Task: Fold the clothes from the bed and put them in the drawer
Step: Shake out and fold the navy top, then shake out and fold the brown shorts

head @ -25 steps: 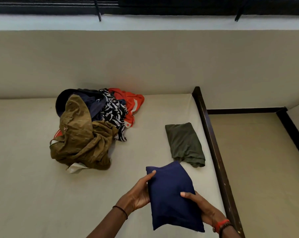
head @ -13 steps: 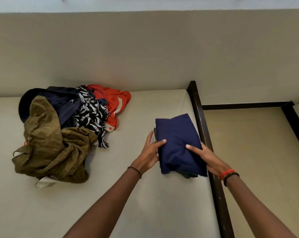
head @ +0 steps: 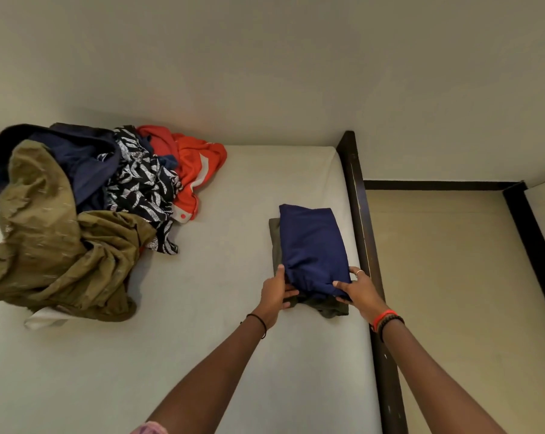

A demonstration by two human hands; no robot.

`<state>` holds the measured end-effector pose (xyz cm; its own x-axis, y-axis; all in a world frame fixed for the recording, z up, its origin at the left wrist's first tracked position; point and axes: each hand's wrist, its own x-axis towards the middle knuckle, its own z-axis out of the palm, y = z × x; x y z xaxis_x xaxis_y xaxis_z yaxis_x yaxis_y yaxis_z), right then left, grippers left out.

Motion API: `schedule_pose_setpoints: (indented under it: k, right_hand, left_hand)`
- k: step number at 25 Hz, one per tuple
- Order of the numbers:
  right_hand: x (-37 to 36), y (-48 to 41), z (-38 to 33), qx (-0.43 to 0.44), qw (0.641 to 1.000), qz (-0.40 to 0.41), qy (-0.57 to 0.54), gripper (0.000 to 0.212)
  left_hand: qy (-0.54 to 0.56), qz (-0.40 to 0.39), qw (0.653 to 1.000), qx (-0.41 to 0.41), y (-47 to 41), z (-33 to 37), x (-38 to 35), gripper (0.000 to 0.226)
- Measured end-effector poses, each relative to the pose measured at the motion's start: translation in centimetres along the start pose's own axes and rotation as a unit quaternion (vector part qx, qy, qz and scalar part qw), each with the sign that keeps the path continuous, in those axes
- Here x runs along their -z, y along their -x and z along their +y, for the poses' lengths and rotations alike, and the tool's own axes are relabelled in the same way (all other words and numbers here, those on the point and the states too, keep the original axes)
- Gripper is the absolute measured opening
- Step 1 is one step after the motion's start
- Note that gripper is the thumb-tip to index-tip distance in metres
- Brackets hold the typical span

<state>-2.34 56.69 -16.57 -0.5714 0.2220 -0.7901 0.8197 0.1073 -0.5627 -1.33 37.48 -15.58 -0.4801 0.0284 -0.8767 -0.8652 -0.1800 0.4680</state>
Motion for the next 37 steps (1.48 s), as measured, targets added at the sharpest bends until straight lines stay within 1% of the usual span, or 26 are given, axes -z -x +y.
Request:
schedule_pose_setpoints:
  k: [3,4,8,11,13,16,18,21,24,26,29,30,31,33,36,37]
  right_hand:
    - [0.6,0.7,-0.6,-0.006,1.000,0.004,-0.008,0.053]
    - [0.8,0.9,-0.7,-0.006,1.000,0.011,-0.001,0.052]
    - [0.4,1.2,0.7,-0.002,0.993,0.055,0.105,0.050]
    - [-0.5,1.4,1.6,-0.001,0.985,0.083,0.148,0.042]
    - [-0.8,2.1,1.7,0.010,0.978,0.109,0.178,0.042]
    - [-1.4,3.4,1.5,0.006,0.960,0.152,0.236,0.052]
    - [-2.2,4.9,1.0,0.011,0.949,0.164,0.270,0.058]
    - [-4.1,7.3,-0.2,0.057,0.931,0.179,0.313,0.058]
    - [-7.2,9.4,-2.1,0.115,0.909,0.175,0.360,0.054]
    - [-9.9,10.4,-3.2,0.147,0.902,0.167,0.371,0.043]
    - [-15.6,12.3,-4.9,0.216,0.886,0.139,0.387,0.012]
    - [-17.9,13.1,-5.5,0.237,0.882,0.120,0.388,0.009]
    - [-20.3,13.9,-6.0,0.252,0.885,0.096,0.380,0.012]
    - [-25.4,15.5,-6.7,0.260,0.898,0.045,0.351,0.017]
    - [-32.9,17.1,-7.5,0.241,0.913,-0.035,0.328,0.011]
    - [-35.4,17.1,-7.6,0.223,0.916,-0.068,0.326,0.014]
  left_hand:
    - [-0.057,0.036,0.996,-0.054,0.0,0.4,0.2,0.024]
    - [-0.081,0.038,0.994,-0.064,-0.1,0.1,0.5,0.025]
    - [-0.196,0.002,0.980,-0.042,-0.2,-2.0,2.2,0.025]
    - [-0.230,-0.014,0.973,-0.025,0.1,-2.5,3.0,0.020]
    - [-0.237,-0.027,0.971,-0.012,1.1,-2.3,3.4,0.018]
    - [-0.232,-0.033,0.972,-0.017,3.1,-1.4,4.3,0.019]
    - [-0.221,-0.040,0.974,-0.024,4.7,-0.7,5.2,0.013]
    - [-0.193,-0.047,0.979,-0.044,6.9,0.4,7.3,0.010]
    - [-0.152,-0.027,0.985,-0.075,8.9,1.6,11.0,0.011]
    - [-0.123,0.009,0.987,-0.106,9.7,2.2,14.2,0.014]
    - [-0.080,0.121,0.975,-0.168,10.6,2.8,20.7,0.015]
    - [-0.073,0.164,0.965,-0.190,10.9,3.0,23.2,0.015]
    - [-0.072,0.206,0.954,-0.204,11.2,3.1,25.8,0.016]
    - [-0.068,0.272,0.937,-0.207,11.3,3.5,31.4,0.017]
    - [-0.077,0.329,0.918,-0.208,11.3,4.0,38.6,0.018]
    - [-0.092,0.351,0.907,-0.213,11.1,4.2,40.9,0.021]
